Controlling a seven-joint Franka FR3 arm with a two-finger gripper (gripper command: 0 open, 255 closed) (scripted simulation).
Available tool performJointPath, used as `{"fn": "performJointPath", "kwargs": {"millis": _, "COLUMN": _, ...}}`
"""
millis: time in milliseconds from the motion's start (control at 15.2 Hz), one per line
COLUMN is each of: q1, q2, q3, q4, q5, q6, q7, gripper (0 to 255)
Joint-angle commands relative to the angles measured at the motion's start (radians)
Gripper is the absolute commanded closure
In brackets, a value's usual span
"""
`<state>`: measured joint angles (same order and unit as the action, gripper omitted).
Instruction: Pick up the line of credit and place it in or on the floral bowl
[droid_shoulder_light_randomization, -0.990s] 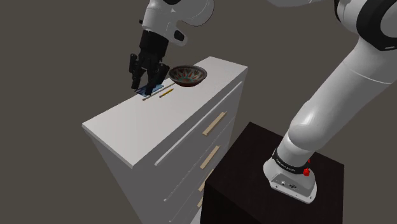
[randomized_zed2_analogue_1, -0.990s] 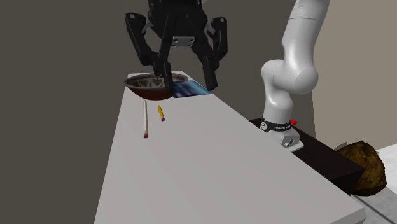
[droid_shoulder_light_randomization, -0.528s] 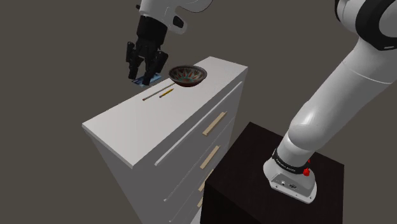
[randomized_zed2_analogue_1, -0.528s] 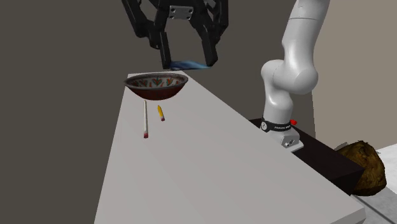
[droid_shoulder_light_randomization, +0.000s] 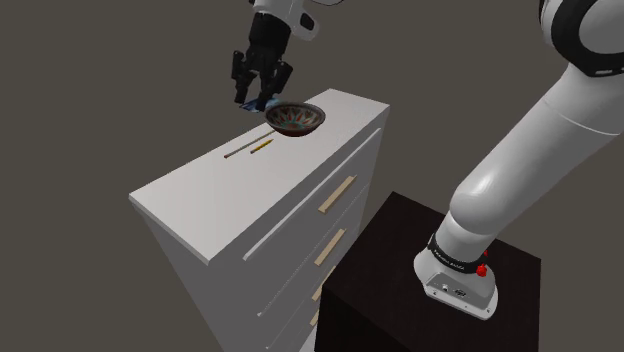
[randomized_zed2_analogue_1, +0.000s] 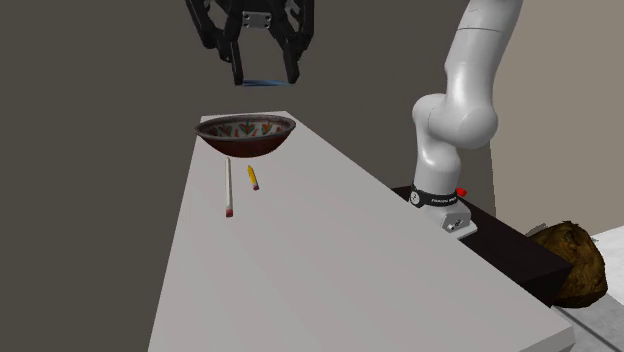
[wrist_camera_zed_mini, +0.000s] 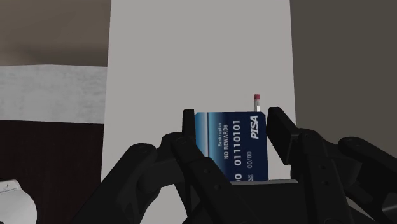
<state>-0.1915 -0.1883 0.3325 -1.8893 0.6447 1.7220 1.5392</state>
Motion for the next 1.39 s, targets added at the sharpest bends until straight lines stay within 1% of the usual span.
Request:
{"fn": "performJointPath", "kwargs": {"millis": 0, "q1": -0.021, "q2": -0.001, "q3": -0.032, "q4": 0.006, "q5": -0.007, "q6": -0.036, "q7": -0.039, "gripper": 255}}
{"fn": "performJointPath", "kwargs": {"millis": 330, "q1": -0.074, "q2": 0.023, "q3": -0.106, "q4": 0.05, "q5": -0.034, "q6": -0.122, "q7": -0.127, "gripper": 255}}
{"fn": "performJointPath", "kwargs": {"millis": 528, "q1": -0.11, "q2": 0.055, "q3": -0.155, "q4": 0.099, "q5": -0.056, "q6": -0.181, "q7": -0.185, "gripper": 255}}
{"fn": "performJointPath", "kwargs": {"millis": 1320, "q1": -0.105, "q2": 0.048, "q3": -0.145, "q4": -0.061, "q5": -0.048, "q6": -0.047, "q7": -0.259, "gripper": 255}}
